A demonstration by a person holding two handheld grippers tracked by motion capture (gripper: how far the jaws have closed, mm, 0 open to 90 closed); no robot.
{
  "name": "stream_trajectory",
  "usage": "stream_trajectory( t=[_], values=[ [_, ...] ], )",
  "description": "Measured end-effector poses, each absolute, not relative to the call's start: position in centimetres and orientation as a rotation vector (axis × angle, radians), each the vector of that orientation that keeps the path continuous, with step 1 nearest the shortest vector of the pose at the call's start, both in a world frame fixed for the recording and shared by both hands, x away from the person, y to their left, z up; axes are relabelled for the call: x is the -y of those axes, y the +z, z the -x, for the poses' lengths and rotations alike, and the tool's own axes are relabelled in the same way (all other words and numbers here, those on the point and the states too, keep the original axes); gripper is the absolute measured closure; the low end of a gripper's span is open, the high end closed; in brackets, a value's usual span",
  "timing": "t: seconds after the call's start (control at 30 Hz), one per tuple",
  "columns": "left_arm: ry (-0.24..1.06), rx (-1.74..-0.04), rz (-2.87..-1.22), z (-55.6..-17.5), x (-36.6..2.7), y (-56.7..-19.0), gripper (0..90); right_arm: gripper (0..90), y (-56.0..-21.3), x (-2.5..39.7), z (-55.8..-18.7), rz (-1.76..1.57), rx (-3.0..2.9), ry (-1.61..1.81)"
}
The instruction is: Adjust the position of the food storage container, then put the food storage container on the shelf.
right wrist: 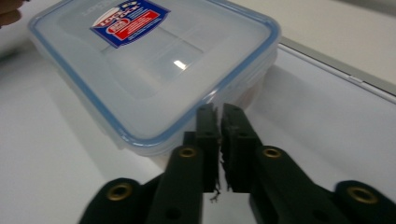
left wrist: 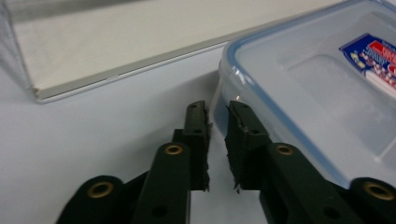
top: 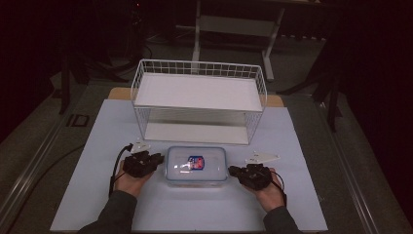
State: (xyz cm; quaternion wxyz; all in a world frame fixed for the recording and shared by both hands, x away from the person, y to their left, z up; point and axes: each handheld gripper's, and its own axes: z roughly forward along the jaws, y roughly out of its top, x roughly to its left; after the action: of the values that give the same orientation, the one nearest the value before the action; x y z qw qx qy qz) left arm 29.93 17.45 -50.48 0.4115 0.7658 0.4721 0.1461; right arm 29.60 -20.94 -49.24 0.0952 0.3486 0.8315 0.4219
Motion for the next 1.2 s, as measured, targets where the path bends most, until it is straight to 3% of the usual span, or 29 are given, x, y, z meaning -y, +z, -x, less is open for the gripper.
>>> stream_trajectory(
  t=[0.17, 0.47, 0.87, 1.2],
  values=[
    [0.275, -1.228, -1.784, -29.4, -19.2, -50.5, 64.0, 72.7, -49.1, 21.1, -29.6, -1.039, -2.435, 1.254],
    [0.197, -1.174, -1.701, -28.9, -19.7, -49.4, 50.7, 55.7, -48.3, 21.5, -29.6, -1.065, -2.39, 1.376],
    [0.203, -1.138, -1.729, -28.7, -17.9, -48.8, 34.0, 34.0, -48.1, 19.4, -30.5, -1.209, -2.351, 1.4],
    [0.067, -1.165, -1.762, -29.6, -16.1, -50.2, 21.5, 18.6, -49.2, 18.3, -31.3, -1.274, -2.451, 1.375]
  ],
)
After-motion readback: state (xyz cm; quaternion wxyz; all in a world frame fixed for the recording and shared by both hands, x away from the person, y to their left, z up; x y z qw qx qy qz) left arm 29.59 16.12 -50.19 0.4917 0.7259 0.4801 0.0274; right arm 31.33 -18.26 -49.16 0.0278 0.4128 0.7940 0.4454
